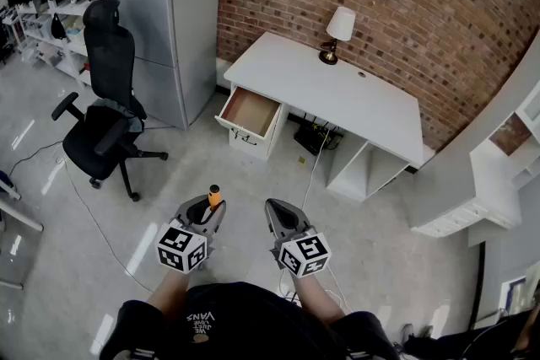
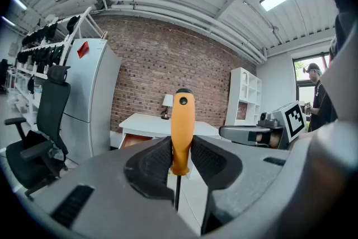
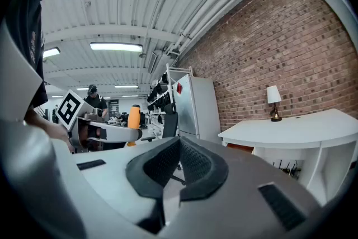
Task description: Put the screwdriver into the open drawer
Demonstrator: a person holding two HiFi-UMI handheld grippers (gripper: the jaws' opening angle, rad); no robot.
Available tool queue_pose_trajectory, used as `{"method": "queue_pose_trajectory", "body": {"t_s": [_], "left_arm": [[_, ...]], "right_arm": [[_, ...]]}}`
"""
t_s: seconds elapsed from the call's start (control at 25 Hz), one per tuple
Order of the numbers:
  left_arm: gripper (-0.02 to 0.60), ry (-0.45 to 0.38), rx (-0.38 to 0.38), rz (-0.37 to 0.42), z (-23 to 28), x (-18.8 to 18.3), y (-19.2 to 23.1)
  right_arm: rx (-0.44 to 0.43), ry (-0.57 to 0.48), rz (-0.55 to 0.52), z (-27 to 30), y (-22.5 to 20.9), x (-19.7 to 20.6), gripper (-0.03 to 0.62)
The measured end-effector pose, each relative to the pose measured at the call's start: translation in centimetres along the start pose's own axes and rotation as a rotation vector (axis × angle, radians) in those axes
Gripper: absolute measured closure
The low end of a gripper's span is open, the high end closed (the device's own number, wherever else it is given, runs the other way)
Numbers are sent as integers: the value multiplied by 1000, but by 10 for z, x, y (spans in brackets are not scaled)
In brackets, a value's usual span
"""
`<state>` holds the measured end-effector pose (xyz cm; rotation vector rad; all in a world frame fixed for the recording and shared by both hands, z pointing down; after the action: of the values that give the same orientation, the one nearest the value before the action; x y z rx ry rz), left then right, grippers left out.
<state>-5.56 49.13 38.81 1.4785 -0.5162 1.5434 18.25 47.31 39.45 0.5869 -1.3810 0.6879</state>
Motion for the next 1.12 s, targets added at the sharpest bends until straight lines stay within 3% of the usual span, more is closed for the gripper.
{"method": "queue_pose_trajectory", "body": {"t_s": [0.6,1.12], "left_arm": [[474,40,-19,-36,11,9,22],[474,32,49,-41,77,-34,134]], "right_arm": [[-10,-5,12,31,-9,4,600],[68,7,8,146,-41,-9,600]]}}
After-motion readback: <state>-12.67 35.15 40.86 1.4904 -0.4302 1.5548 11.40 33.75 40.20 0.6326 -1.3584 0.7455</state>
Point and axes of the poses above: the fingertips, and each gripper's own axes: z forward along the fingers, y to its left, x out of its underside, the point moved 10 cm from there along -z, backward along the fingers, and after that the axes turned 6 degrees about -z, right-handed, at the moved point
